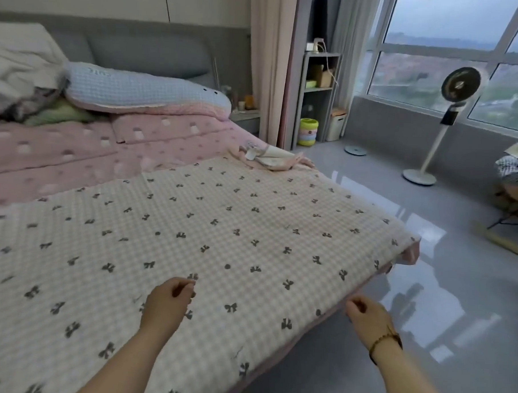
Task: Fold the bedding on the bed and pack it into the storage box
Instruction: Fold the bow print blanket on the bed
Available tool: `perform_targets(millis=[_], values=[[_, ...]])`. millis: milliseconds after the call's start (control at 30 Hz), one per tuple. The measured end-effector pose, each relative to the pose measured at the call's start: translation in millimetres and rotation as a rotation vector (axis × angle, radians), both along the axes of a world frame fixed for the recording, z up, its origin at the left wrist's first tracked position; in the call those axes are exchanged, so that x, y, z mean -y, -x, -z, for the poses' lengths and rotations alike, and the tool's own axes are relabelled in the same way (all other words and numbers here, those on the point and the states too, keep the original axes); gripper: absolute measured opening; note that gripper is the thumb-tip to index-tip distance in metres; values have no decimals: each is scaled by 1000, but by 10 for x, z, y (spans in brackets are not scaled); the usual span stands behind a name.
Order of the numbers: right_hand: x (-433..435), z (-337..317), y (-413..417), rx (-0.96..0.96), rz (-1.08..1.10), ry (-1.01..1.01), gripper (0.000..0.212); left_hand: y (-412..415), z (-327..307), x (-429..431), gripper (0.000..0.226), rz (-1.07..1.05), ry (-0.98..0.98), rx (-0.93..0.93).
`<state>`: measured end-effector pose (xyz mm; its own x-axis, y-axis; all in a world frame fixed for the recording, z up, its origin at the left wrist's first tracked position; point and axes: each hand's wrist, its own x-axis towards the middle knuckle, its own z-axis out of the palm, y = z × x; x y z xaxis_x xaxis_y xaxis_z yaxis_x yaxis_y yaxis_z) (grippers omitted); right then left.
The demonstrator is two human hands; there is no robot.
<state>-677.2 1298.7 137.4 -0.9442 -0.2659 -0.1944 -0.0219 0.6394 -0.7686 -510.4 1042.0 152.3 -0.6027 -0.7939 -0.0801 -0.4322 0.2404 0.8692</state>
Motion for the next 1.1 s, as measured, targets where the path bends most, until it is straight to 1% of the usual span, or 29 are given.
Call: perform_targets(millis=[33,133,200,300,367,433,567,633,700,767,867,933,1000,1033,1100], values=[[24,110,-163,37,11,-19,21,-183,109,-19,18,4,-23,53],[-16,333,-295,67,40,-7,15,-383,313,-92,20,71,-41,118],[7,401,-224,83,64,-9,13,-336,324,-76,22,81,-35,130],[58,546,21,104,77,-10,21,-137,357,-22,25,72,1,150],[57,625,233,138,66,-22,24,109,401,-31,26,53,-10,169],[54,628,537,157,56,-7,24,470,381,-46,26,40,-8,155],[-94,502,1713,125,0,-25,23,1713,396,-192,24,-21,-34,82],[-126,407,2157,98,-34,-41,20,2171,345,-292,23,-52,-57,51],[-136,395,2815,69,-82,-73,20,2788,406,-331,22,-87,-85,54],[-52,341,3156,52,-122,-79,20,3064,390,-363,23,-115,-107,54],[58,364,3736,50,-201,-78,15,3548,522,-354,23,-170,-136,79],[138,373,4120,54,-209,-59,12,3873,569,-392,23,-195,-149,104],[196,399,4484,64,-203,-40,14,4221,628,-380,23,-225,-147,107],[200,419,4792,75,-199,-28,16,4563,686,-358,24,-234,-147,103],[174,401,5128,122,-199,-13,22,5024,676,-348,24,-241,-161,106]])
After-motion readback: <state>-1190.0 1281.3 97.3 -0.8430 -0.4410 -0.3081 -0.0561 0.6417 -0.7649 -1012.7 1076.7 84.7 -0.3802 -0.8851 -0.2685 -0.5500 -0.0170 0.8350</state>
